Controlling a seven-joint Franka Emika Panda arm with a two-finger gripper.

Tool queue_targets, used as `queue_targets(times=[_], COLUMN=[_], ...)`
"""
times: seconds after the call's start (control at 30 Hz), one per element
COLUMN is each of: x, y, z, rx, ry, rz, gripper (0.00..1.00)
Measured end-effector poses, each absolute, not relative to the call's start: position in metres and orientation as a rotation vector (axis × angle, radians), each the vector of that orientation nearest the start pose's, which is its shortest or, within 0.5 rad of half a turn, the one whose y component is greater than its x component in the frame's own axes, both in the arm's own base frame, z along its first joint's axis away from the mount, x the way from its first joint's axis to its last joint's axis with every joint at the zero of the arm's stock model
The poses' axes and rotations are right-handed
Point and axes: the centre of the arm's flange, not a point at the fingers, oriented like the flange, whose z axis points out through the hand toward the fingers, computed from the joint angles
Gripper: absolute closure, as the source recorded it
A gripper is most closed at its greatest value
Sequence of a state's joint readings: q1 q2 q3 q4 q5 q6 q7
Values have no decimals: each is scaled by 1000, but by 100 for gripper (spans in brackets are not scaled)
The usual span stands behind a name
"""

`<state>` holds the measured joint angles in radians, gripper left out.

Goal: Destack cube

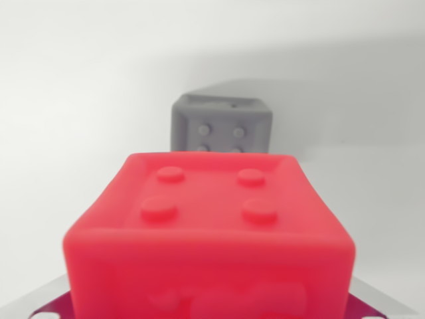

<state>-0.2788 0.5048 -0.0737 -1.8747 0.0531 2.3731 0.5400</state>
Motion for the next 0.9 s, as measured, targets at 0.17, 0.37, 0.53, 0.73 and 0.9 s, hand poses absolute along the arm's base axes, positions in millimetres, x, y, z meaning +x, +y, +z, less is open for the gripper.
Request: queue_targets(times=[0.17, 0.37, 0.53, 0.73, 0.9], x=[590, 579, 569, 558, 548], y=[-214, -212, -209, -206, -204], z=[242, 242, 241, 241, 241], rx=[-2854, -2896, -2931, -2966, -2996], ry=[1313, 1214, 1128, 1030, 938], rz=[7, 6, 7, 7, 8], gripper=[100, 100, 100, 100, 100])
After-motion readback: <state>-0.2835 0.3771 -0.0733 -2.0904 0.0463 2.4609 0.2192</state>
